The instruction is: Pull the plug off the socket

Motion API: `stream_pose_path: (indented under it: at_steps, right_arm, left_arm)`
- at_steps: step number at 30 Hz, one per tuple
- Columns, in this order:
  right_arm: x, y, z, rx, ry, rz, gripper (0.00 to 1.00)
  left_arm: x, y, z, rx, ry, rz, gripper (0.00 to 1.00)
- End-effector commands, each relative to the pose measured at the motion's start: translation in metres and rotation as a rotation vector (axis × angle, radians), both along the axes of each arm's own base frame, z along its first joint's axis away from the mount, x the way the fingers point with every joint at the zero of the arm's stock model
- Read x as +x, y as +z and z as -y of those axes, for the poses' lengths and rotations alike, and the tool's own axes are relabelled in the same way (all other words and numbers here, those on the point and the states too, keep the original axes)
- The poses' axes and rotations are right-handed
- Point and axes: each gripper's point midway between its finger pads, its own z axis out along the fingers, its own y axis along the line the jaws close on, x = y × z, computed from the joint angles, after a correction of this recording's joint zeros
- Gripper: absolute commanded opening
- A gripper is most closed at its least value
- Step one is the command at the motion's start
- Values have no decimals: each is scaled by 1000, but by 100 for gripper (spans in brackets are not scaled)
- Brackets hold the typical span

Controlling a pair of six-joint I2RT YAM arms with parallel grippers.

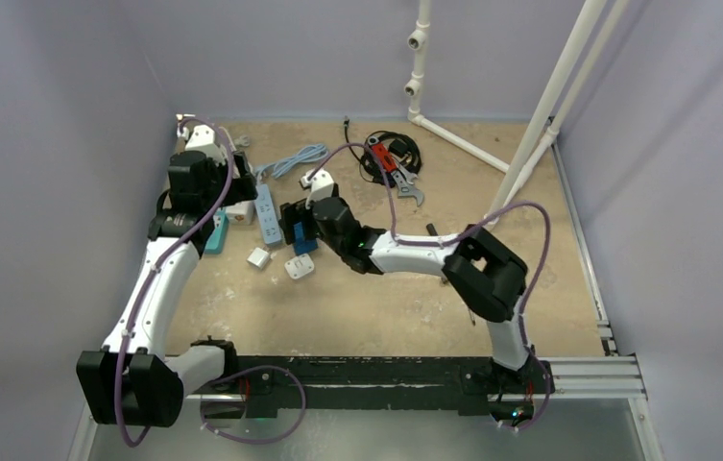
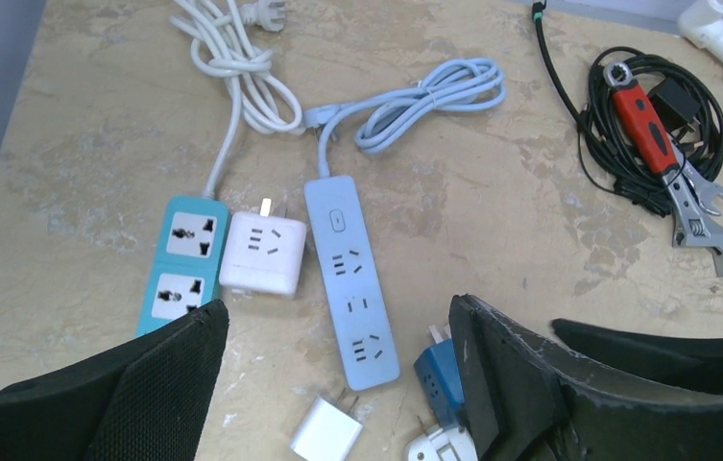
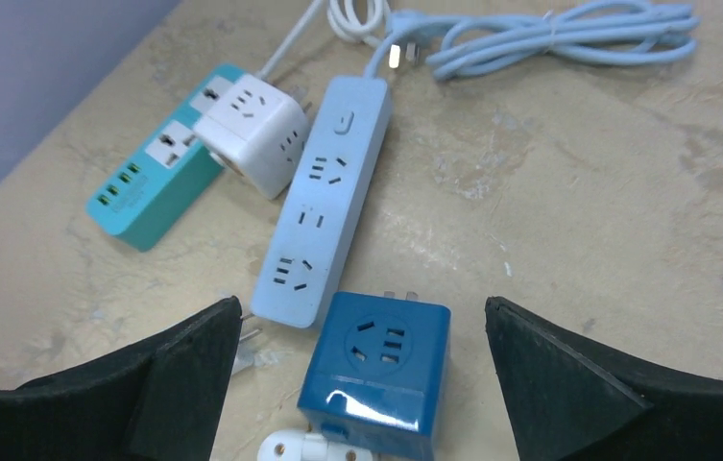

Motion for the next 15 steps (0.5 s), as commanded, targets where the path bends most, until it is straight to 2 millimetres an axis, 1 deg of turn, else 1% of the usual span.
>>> stream_pose_path:
  at_steps: [1,2,3,6,9,11,13,15]
  right_arm:
    - [-3,99,27,153,1,109,99]
    - [-1,109,40,172,-4,114,99]
    - [0,125,54,202,-4,127,99]
    - [7,132,97,216,-12,126,99]
    - [15,134,142,204,-96,126,99]
    - [22,132,178,204,-158,110,99]
    - [27,138,214,229,-211,112,99]
    - [25,154,248,260,-277,145,99]
  left_arm:
    - [-14,10,-3,24,-5,46,84]
    - [-17,11,-2,21,-12,50,84]
    - [-20,11,0,16,-20,53,84]
    - [-29,5,2,13,-34,37,85]
    - [-43,-10,9,-5,-69,-6,85]
    - [-50,-17,11,-4,-80,-25,85]
    - [-56,-17,13,0,-87,-20,85]
    - [-59,-12,13,4,-88,-2,85]
